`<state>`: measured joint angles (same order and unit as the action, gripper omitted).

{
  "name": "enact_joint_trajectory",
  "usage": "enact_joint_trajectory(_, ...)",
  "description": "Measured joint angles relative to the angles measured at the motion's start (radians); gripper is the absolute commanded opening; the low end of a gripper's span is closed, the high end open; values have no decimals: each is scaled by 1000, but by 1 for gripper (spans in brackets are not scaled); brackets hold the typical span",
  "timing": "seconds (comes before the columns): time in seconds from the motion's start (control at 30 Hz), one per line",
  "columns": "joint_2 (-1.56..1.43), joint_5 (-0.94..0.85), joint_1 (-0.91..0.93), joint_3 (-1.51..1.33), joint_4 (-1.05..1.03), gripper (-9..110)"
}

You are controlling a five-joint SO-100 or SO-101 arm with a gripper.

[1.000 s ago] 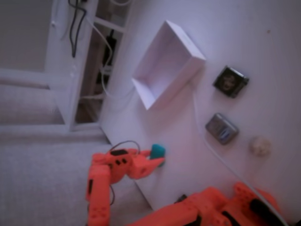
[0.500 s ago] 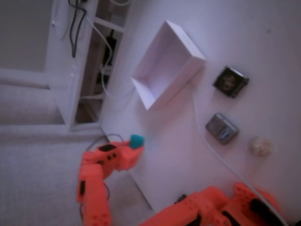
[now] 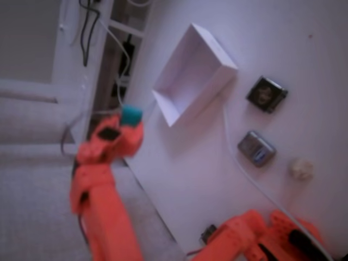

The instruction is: Grasp the green cube and put it in the bin.

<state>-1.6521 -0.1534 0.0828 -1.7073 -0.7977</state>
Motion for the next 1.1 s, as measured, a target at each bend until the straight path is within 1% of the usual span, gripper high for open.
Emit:
enact_joint_trajectory(0.13, 14, -32, 141, 2, 126, -8)
enact_joint_trajectory(0.2, 40, -54, 179, 2, 143, -8)
enact_joint_trajectory(0.3, 64, -75, 224, 2, 147, -4)
enact_joint_trajectory(0.43, 107, -87, 262, 2, 137, 26)
enact_joint_trajectory(0.53, 124, -87, 275, 2, 127, 41)
enact_joint_trajectory(0.6, 129, -89, 276, 2, 127, 46)
enact_joint_trajectory(0.63, 130, -89, 276, 2, 127, 47)
enact_joint_trajectory(0.7, 133, -89, 278, 2, 127, 54)
enact_joint_trajectory(0.9, 133, -87, 279, 2, 97, 54)
enact_joint_trajectory(1.0, 94, -87, 230, -11, 75, 53)
enact_joint_trajectory(1.1, -6, -84, 143, -35, 55, 53)
